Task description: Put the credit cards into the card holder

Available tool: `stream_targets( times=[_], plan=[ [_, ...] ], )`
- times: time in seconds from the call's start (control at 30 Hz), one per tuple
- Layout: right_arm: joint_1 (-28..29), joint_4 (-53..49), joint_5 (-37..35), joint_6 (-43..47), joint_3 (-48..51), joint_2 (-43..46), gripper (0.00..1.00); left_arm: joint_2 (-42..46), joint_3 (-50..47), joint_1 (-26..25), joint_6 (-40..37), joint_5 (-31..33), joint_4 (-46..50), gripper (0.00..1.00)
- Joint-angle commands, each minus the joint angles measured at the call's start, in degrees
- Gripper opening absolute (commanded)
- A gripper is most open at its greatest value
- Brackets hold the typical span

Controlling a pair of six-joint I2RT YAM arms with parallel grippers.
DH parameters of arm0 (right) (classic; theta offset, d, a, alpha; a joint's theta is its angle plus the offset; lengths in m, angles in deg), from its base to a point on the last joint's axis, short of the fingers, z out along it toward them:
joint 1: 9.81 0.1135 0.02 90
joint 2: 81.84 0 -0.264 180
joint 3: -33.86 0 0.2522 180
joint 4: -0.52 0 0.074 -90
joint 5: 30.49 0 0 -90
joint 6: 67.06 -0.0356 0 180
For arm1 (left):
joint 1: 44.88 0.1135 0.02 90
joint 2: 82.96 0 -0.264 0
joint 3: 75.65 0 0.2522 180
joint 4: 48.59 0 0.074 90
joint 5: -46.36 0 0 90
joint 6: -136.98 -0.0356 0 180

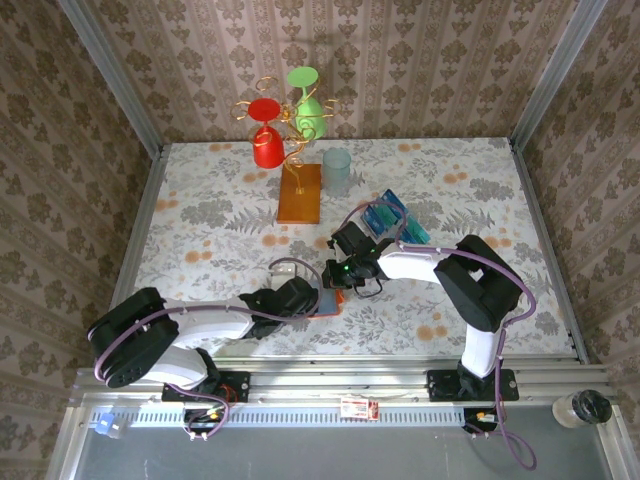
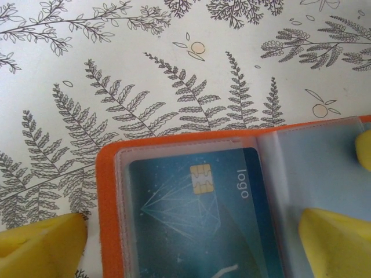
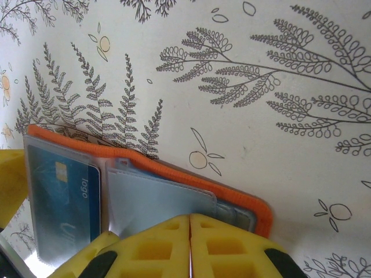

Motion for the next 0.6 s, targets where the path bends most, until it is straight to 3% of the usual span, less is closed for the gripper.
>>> stream_targets(
  times=[0.0, 0.57],
  plan=[
    [0.4, -1.1, 1.2, 0.1, -0.7, 0.2, 0.08, -0.7, -0.9, -0.3, 0.1, -1.1, -0.7, 1.0],
    [3.0, -0.2, 1.4, -1.1, -0.5, -1.1, 0.08, 4.6, -2.8, -1.1, -2.1, -1.3, -4.5, 1.0]
  ],
)
